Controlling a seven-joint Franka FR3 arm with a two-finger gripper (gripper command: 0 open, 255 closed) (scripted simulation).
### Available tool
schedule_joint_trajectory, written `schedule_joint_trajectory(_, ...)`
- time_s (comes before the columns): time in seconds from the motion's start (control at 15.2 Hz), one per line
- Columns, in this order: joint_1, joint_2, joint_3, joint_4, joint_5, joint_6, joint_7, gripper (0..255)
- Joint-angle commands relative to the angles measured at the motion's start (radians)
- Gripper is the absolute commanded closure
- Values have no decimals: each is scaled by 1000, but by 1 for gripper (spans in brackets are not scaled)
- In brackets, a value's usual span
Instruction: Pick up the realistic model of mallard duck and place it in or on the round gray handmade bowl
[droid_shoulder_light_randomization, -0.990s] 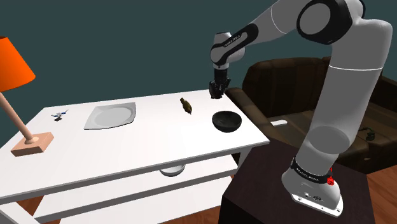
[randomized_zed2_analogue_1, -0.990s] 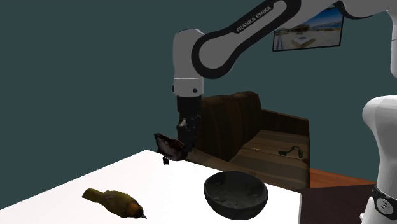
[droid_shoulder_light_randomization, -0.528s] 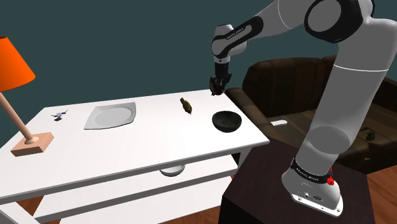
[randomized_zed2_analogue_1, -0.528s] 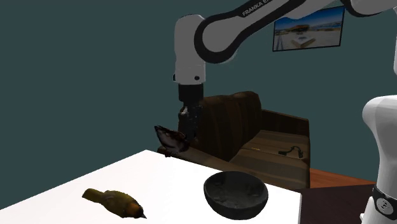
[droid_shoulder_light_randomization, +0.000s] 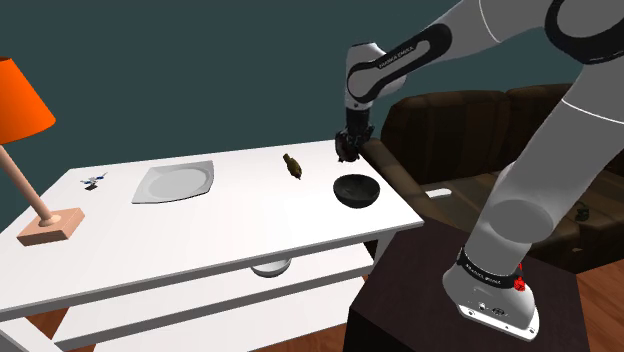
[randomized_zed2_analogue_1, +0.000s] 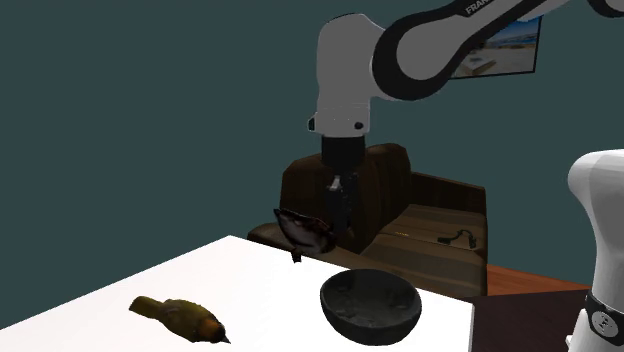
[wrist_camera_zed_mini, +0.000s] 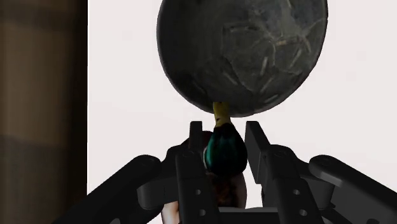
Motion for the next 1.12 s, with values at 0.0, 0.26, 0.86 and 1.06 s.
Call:
schedule_joint_trajectory(0.0, 10, -79, 20, -90, -10, 10, 40, 255)
schedule_joint_trajectory(0.26, 28, -215, 62, -231, -14, 12, 105, 255)
schedule_joint_trajectory(0.86, 47, -293, 102, -383, -5, 81, 164, 255)
schedule_joint_trajectory(1.06, 46, -264, 100, -404, -8, 132, 166, 255)
